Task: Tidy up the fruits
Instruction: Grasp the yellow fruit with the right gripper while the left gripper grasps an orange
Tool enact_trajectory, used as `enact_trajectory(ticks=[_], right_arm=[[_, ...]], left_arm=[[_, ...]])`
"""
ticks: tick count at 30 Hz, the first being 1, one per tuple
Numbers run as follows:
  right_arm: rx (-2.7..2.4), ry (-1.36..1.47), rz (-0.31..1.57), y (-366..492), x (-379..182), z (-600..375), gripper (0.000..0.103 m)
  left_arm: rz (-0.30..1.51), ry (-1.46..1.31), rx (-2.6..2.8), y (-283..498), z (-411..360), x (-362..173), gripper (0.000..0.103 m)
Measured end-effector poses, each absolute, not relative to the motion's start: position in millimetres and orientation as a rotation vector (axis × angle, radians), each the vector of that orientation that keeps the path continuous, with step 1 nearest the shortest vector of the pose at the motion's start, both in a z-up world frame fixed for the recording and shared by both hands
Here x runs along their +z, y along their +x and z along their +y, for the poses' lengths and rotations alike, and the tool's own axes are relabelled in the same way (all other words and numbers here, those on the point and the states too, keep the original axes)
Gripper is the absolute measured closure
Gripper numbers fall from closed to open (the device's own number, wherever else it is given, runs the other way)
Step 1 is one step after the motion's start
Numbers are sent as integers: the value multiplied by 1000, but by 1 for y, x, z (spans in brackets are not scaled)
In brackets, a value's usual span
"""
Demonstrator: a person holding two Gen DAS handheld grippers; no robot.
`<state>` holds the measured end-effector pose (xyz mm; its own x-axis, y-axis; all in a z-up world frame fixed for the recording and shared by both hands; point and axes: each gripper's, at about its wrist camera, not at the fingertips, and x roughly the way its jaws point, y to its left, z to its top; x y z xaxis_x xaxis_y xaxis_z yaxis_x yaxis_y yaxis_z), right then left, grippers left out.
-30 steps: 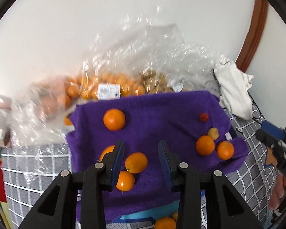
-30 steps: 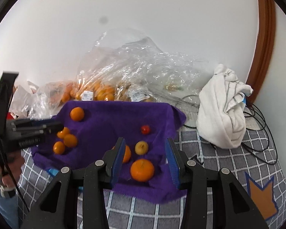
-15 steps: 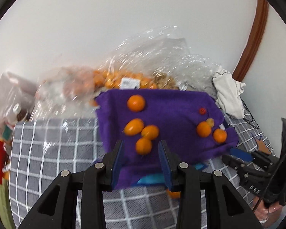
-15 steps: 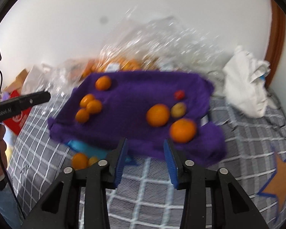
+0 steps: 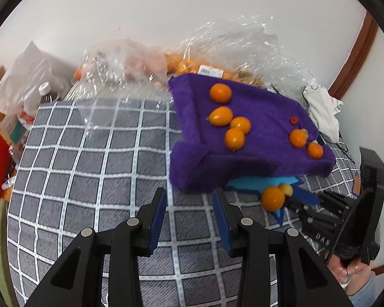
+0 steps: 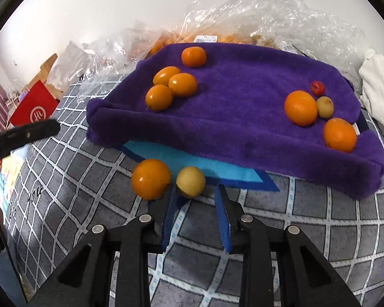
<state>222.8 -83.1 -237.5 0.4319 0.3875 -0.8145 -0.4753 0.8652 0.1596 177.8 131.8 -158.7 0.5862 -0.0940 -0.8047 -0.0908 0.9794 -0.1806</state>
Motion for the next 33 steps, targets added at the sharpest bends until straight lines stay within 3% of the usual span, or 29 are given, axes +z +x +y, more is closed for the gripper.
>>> enact_trajectory(ticks=[3,13,16,21,22,23,33], right_arm=[[539,-109,986,227,-237,-80,79],[438,-38,932,215,-209,-141,79],[385,-51,919,204,-204,-165,79],[316,-46,909,186,-199,-200,79],[303,-49,907,182,-198,-206,79],[295,-52,905,180,-198,-209,79],[294,-25,898,171,-198,-215,79]], left_arm=[[959,-219,-4,177,132,-162,68],[990,-180,-146,193,73,-170,68],[988,-197,-228,200,47,-172,54],[1014,-111,-171,215,10,-188,54],[1026,-88,-140,216,8,-191,58],[1030,-79,-133,217,5,-195,70],[1004,-124,-119,200,27,-183,70]])
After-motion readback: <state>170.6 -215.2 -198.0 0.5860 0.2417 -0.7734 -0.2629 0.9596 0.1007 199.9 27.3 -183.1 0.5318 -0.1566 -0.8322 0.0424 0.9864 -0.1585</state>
